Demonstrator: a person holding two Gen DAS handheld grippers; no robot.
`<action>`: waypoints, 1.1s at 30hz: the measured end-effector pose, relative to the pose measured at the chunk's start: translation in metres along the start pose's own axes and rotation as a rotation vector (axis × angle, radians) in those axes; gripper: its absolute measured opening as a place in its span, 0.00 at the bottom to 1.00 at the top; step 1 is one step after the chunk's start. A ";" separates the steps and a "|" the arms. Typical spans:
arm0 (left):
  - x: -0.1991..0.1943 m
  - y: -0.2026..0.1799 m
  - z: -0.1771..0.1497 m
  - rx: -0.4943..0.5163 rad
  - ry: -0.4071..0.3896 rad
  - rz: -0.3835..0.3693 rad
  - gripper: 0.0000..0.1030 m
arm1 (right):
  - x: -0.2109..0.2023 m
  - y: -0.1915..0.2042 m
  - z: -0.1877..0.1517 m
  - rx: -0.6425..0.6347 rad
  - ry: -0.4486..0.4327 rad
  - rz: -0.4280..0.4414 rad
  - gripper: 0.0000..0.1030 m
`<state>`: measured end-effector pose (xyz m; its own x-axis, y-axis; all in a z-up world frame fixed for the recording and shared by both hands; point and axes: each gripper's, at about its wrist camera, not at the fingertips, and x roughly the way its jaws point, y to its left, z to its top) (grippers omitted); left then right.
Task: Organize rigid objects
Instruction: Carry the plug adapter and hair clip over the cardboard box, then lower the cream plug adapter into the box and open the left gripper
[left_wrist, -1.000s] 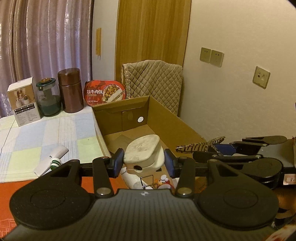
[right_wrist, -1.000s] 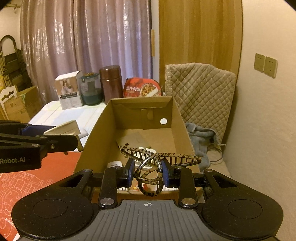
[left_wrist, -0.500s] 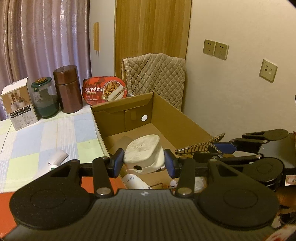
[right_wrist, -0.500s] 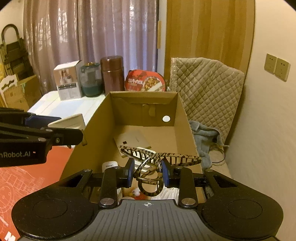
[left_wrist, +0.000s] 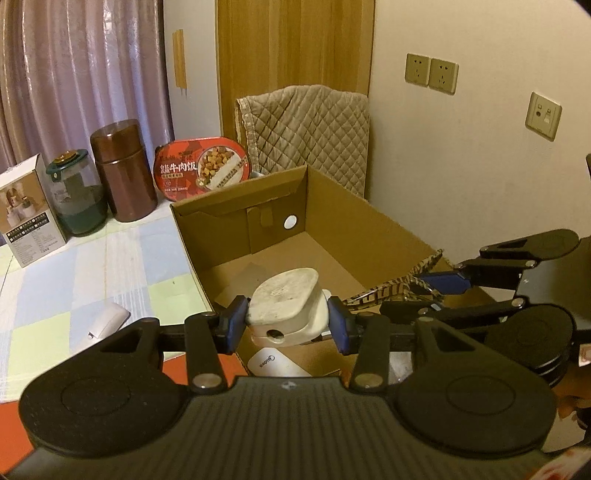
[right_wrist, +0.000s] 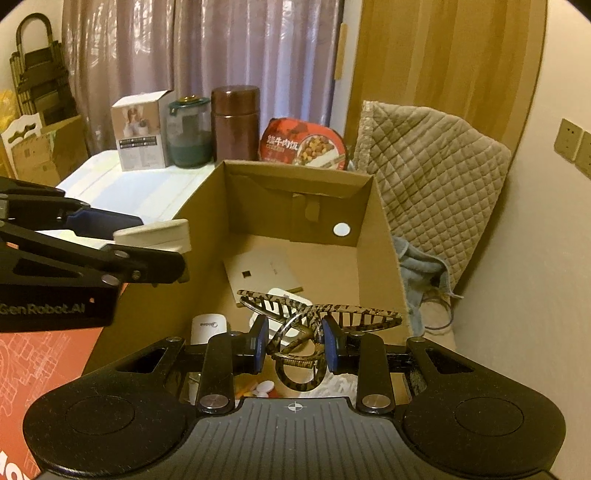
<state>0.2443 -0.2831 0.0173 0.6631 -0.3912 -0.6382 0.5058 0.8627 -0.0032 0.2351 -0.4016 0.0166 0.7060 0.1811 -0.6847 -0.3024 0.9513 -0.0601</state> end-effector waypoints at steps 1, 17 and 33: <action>0.002 0.001 0.000 0.000 0.003 -0.001 0.40 | 0.002 0.001 0.000 -0.004 0.003 0.002 0.27; 0.016 0.009 -0.001 -0.004 0.020 -0.015 0.40 | 0.023 0.009 0.002 -0.038 0.049 0.019 0.27; 0.030 0.009 -0.003 -0.005 0.029 -0.023 0.40 | 0.037 0.004 -0.003 -0.034 0.093 0.029 0.27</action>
<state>0.2672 -0.2858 -0.0047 0.6349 -0.4012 -0.6603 0.5175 0.8554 -0.0222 0.2575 -0.3919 -0.0112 0.6348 0.1829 -0.7507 -0.3443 0.9367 -0.0629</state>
